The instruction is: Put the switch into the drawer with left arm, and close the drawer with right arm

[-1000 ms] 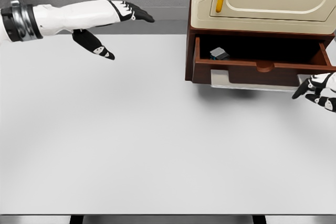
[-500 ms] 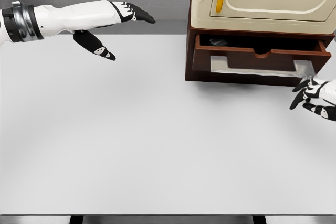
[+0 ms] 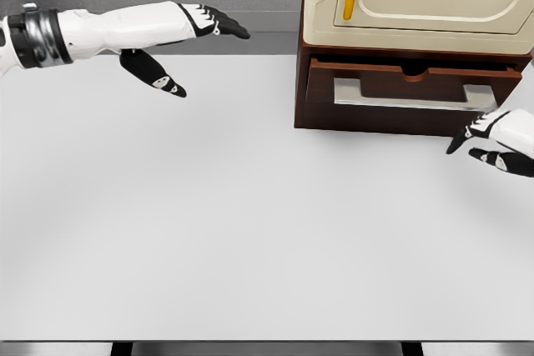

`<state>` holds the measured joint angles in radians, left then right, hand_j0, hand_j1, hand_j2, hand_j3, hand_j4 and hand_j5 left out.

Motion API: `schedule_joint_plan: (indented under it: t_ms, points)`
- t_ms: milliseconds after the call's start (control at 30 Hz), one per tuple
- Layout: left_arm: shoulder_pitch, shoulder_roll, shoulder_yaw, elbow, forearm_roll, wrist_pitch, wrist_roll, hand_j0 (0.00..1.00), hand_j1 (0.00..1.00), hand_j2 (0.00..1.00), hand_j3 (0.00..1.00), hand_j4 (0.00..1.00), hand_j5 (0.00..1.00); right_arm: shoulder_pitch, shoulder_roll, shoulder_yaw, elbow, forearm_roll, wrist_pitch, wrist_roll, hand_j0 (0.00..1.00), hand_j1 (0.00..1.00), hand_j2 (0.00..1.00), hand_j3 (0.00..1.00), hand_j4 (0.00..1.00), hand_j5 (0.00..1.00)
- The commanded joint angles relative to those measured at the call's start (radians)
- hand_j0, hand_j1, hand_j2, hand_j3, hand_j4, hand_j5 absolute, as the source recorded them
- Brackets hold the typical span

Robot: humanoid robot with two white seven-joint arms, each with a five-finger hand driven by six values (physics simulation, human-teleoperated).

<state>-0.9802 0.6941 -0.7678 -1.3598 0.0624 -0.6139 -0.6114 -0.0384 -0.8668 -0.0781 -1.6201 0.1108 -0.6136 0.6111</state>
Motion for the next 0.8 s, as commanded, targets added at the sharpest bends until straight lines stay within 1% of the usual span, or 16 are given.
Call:
schedule_joint_plan:
  t_ms: [0,33,133,233,367,533,767]
  points:
    - [0.000,-0.007,0.001,0.001,0.004,0.003,0.001,1.00,1.00,1.00,1.00,1.00,1.00,-0.002,0.011,0.020,0.006,0.006,0.003,0.000,0.52,0.52,0.52,0.52,0.52,0.52]
    - [0.000,-0.021,0.004,0.004,-0.010,0.003,0.001,1.00,1.00,1.00,1.00,1.00,1.00,-0.008,0.011,0.031,0.006,0.007,0.003,0.000,0.52,0.52,0.52,0.52,0.52,0.52]
    - [0.002,-0.015,0.004,-0.002,-0.009,0.003,0.001,1.00,1.00,1.00,1.00,1.00,1.00,-0.037,0.011,0.038,0.025,0.009,0.003,0.000,0.52,0.52,0.52,0.52,0.52,0.52]
    - [0.002,-0.015,0.004,-0.002,-0.010,0.003,0.001,1.00,1.00,1.00,1.00,1.00,1.00,-0.049,0.017,0.040,0.039,0.009,0.003,0.000,0.52,0.52,0.52,0.52,0.52,0.52]
    - [0.002,-0.013,0.004,-0.001,-0.010,0.003,0.001,1.00,1.00,1.00,1.00,1.00,1.00,-0.066,0.019,0.038,0.085,0.009,0.003,0.000,0.52,0.52,0.52,0.52,0.52,0.52]
    - [0.002,-0.013,0.004,-0.001,-0.010,0.003,0.001,1.00,1.00,1.00,1.00,1.00,1.00,-0.092,0.019,0.038,0.112,0.007,0.003,0.000,0.52,0.52,0.52,0.52,0.52,0.52]
    - [0.002,-0.013,0.007,0.004,-0.010,0.003,0.001,1.00,1.00,1.00,1.00,1.00,1.00,-0.113,0.028,0.044,0.118,0.009,0.003,0.000,0.53,0.53,0.53,0.53,0.53,0.53]
